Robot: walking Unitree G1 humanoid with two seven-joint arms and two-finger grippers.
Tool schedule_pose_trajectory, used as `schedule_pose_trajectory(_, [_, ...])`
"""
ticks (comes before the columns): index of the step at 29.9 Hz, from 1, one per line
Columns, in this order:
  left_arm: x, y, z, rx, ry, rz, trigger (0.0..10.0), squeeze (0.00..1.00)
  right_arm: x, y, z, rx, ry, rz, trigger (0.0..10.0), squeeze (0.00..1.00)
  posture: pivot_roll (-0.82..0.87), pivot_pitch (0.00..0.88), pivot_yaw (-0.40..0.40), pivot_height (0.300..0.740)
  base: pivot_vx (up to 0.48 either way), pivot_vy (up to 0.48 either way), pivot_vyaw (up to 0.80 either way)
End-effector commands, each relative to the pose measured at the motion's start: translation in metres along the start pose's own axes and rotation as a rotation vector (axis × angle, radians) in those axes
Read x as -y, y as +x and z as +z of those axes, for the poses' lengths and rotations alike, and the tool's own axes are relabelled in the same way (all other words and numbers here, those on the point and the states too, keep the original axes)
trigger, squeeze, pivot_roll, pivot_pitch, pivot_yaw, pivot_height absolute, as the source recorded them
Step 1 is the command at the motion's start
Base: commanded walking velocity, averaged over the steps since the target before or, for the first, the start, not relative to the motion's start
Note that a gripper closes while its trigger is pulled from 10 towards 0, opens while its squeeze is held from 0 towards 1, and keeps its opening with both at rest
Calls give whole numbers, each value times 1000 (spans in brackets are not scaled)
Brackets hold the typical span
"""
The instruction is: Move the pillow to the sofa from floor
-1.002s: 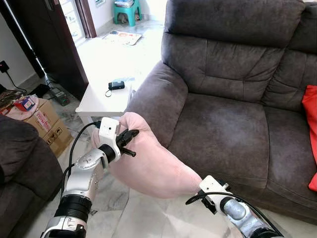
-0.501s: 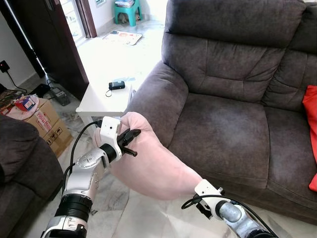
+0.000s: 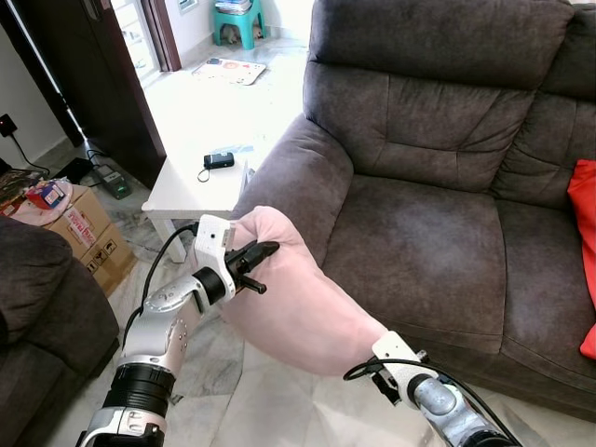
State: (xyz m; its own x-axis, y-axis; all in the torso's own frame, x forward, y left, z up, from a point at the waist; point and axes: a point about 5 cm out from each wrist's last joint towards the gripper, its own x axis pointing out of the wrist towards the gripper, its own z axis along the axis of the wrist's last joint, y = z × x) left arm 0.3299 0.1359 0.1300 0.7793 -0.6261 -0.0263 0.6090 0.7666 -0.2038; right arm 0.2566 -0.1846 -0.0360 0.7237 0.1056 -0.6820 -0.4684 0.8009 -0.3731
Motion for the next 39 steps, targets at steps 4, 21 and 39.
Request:
schedule_pose_trajectory(4, [7, 1, 23, 79, 47, -50, 10000, 0, 0, 0, 1, 0, -2, 0, 0, 0, 53, 21, 25, 740, 0, 0, 0])
schedule_pose_trajectory(21, [4, 1, 4, -18, 120, -18, 10000, 0, 4, 0, 3, 27, -48, 15, 0, 0, 40, 21, 26, 740, 0, 0, 0])
schedule_pose_trajectory(39, [-21, -6, -31, -140, 209, 208, 10000, 0, 15, -1, 11, 80, -20, -15, 0, 0, 24, 0, 26, 740, 0, 0, 0])
